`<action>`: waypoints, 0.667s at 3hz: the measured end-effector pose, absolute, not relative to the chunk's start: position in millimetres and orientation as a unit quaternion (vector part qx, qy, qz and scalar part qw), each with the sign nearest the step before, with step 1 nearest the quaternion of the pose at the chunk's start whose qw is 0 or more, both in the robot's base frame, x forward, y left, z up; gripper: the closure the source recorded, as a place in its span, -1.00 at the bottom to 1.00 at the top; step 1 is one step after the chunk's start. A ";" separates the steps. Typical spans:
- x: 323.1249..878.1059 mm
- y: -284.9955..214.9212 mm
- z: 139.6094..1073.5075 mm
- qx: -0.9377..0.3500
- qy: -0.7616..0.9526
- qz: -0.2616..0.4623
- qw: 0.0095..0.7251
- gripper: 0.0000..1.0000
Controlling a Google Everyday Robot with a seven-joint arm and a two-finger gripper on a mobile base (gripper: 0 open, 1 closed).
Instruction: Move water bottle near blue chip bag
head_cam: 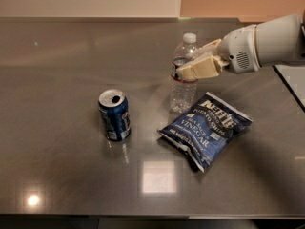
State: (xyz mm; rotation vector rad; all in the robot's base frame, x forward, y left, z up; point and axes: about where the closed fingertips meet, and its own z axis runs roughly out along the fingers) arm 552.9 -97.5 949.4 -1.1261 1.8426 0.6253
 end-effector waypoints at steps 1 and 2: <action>557.7 -97.7 947.1 -0.447 0.743 0.242 0.436 1.00; 561.4 -95.1 943.9 -0.442 0.743 0.237 0.442 1.00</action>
Offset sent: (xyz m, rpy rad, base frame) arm 0.0142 0.0003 -0.0099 0.0012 -0.0350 -0.0618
